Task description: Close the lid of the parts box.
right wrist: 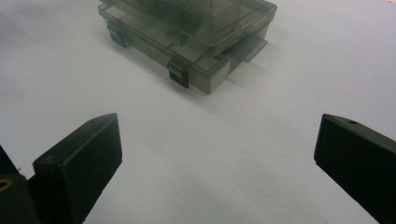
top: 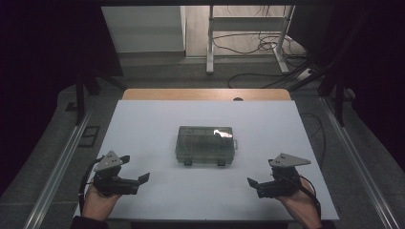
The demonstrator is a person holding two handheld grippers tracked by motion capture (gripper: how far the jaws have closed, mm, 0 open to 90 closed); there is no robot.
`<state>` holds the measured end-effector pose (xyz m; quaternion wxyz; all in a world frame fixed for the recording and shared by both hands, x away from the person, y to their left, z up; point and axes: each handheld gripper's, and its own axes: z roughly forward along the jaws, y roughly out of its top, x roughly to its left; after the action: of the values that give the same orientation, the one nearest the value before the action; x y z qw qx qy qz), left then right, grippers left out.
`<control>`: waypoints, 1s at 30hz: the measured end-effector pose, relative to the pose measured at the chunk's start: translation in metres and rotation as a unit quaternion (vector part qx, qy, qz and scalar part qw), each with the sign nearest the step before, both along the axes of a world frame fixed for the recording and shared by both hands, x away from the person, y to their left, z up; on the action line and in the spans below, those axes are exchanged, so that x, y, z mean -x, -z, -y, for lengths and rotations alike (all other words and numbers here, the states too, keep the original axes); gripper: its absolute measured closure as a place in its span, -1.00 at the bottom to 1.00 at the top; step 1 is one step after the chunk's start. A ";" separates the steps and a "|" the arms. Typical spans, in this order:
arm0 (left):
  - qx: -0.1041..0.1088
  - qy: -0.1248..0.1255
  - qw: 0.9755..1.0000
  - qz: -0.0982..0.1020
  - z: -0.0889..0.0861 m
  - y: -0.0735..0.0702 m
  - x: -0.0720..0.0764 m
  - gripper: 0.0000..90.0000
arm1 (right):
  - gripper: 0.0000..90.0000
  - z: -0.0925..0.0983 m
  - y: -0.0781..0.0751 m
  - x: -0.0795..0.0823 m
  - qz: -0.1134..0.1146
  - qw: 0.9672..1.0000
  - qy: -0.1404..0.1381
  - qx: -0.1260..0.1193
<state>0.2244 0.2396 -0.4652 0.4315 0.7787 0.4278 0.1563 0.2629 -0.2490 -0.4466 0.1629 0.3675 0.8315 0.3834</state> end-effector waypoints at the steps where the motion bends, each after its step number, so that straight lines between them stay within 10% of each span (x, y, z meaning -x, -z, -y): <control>1: 0.000 -0.001 1.000 0.001 -0.001 0.000 0.001 -0.95 | -0.97 0.001 0.000 0.001 -0.001 1.000 0.003 -0.001; 30: -0.010 -0.043 0.998 0.034 -0.028 -0.001 0.036 -0.95 | -1.00 0.034 -0.004 0.030 0.015 0.999 0.037 0.007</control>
<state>0.1883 0.2678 -0.4646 0.4308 0.7578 0.4448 0.2054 0.2332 -0.2826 -0.4423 0.1922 0.3910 0.8173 0.3772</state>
